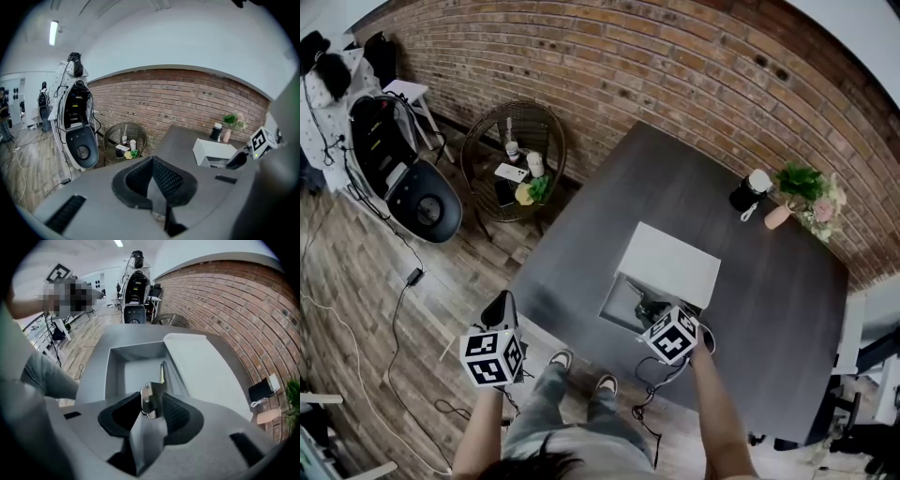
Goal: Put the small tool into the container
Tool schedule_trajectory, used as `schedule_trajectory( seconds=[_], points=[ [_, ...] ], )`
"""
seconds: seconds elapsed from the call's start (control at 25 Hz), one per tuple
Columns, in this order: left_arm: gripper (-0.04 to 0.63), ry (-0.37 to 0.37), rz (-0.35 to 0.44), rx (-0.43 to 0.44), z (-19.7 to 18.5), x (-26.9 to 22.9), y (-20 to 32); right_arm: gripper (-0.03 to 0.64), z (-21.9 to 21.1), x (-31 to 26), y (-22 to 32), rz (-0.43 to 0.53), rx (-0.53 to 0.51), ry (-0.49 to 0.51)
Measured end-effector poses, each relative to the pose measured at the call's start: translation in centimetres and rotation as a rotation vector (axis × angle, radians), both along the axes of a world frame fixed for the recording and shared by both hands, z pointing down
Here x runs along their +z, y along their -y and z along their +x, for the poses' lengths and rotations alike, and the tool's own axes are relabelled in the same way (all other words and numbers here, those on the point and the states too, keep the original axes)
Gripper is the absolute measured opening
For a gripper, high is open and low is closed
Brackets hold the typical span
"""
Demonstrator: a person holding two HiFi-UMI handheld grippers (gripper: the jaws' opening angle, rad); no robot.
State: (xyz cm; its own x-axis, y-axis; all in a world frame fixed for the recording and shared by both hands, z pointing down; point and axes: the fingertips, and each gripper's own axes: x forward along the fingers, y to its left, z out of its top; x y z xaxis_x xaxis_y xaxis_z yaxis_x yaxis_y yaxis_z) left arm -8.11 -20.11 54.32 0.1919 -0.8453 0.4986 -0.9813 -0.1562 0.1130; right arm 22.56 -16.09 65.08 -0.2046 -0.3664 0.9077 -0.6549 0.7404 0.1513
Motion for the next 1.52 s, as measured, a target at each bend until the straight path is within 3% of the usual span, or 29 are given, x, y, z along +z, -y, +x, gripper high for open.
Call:
schedule_trajectory(
  seconds=[0.28, 0.52, 0.84, 1.28, 1.52],
  points=[
    [0.002, -0.004, 0.006, 0.037, 1.5, -0.1, 0.9, 0.146, -0.1, -2.1, -0.3, 0.034, 0.054, 0.075],
    [0.002, -0.024, 0.018, 0.103, 4.2, -0.6, 2.3, 0.134, 0.2, -5.6, -0.7, 0.12, 0.179, 0.204],
    [0.002, -0.051, 0.07, 0.234, 9.8, -2.9, 4.7, 0.074, 5.1, -13.6, -0.6, 0.419, 0.449, 0.255],
    [0.002, -0.108, 0.193, 0.371, 16.8, -9.5, 7.3, 0.005, 14.2, -23.3, -4.9, 0.851, 0.971, 0.418],
    [0.002, -0.134, 0.262, 0.396, 19.2, -12.1, 7.9, 0.003, 17.5, -25.7, -9.0, 1.039, 1.115, 0.413]
  ],
)
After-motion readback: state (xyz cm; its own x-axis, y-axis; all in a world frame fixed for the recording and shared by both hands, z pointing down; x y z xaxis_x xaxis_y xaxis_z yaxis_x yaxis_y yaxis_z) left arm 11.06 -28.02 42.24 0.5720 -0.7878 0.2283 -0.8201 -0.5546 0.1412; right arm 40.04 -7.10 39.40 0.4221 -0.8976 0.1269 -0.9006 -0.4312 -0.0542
